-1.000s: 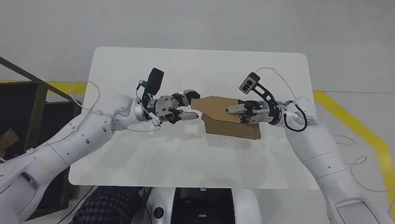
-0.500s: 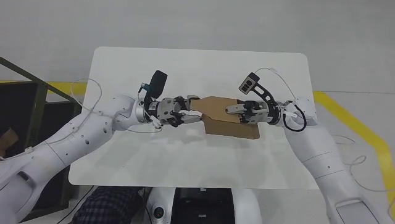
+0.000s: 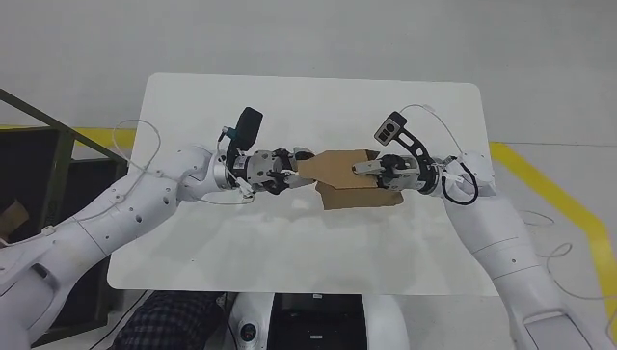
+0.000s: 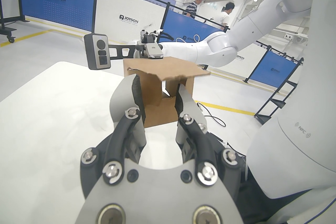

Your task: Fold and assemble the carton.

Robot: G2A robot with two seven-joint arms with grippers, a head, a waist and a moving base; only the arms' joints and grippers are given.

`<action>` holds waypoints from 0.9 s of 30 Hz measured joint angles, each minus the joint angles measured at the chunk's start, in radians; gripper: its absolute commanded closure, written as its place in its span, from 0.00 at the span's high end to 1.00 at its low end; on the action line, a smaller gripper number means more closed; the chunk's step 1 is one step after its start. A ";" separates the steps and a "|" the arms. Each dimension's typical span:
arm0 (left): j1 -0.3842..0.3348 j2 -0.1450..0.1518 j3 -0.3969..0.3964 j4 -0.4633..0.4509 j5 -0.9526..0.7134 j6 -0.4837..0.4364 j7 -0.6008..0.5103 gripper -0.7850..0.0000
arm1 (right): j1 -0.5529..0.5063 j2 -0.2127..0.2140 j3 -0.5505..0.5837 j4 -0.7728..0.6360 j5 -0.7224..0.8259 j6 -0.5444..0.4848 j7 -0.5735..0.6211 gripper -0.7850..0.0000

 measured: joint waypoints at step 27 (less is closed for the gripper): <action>0.043 0.009 -0.082 -0.005 0.071 0.000 -0.037 0.38 | -0.008 0.000 0.018 -0.010 -0.034 -0.032 -0.081 0.00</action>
